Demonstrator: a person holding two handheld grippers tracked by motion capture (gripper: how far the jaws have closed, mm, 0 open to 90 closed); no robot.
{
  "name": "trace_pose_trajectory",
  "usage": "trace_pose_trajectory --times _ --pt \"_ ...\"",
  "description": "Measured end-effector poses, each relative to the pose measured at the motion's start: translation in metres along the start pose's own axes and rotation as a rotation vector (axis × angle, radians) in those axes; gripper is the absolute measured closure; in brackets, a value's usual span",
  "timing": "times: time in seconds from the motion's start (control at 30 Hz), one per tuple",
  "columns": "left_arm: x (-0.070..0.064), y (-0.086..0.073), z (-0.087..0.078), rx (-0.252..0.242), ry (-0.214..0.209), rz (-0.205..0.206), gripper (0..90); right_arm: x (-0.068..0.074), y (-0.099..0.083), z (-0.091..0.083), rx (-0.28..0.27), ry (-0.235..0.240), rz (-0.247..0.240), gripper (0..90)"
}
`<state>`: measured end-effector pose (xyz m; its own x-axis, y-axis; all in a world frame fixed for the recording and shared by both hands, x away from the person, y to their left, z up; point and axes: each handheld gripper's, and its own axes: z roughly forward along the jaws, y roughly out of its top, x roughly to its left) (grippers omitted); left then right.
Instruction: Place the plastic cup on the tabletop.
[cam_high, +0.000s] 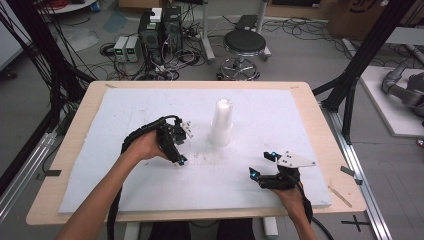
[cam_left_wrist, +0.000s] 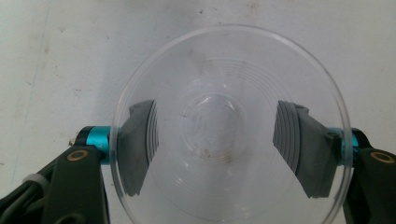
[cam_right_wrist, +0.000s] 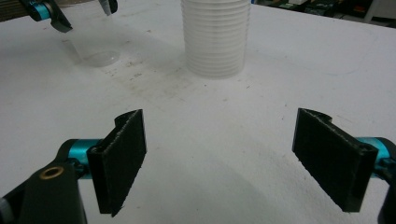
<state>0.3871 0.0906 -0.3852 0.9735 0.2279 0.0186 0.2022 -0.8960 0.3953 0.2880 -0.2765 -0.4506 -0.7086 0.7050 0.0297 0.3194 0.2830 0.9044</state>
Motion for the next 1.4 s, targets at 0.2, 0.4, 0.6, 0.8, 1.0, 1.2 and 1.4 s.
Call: trace_pose_trajectory --times 0.2,0.4,0.6,0.8,1.0,1.2,1.4 --pt "0.001 -0.001 0.000 0.006 0.018 0.002 27.5 0.000 0.000 0.000 0.000 0.001 0.000 17.6" --pt "0.002 -0.001 0.000 -0.021 0.006 0.013 14.9 0.000 0.000 0.000 -0.001 0.005 0.001 17.6" --pt "0.002 -0.001 0.002 -0.008 0.002 -0.001 12.5 0.000 0.000 0.000 -0.002 0.006 0.000 17.6" --pt "0.003 -0.009 0.003 -0.034 -0.003 -0.029 10.3 -0.001 0.000 0.000 -0.003 0.009 0.000 17.6" --pt "0.003 -0.023 0.000 -0.081 0.000 -0.064 9.7 -0.001 0.000 0.000 0.001 0.010 0.002 17.6" --pt "-0.001 -0.046 -0.009 -0.172 0.002 -0.094 9.6 -0.001 0.000 0.000 -0.003 0.009 0.000 17.6" --pt "-0.013 -0.084 -0.024 -0.295 0.043 -0.153 9.6 0.000 -0.001 -0.001 -0.010 0.009 0.001 17.6"
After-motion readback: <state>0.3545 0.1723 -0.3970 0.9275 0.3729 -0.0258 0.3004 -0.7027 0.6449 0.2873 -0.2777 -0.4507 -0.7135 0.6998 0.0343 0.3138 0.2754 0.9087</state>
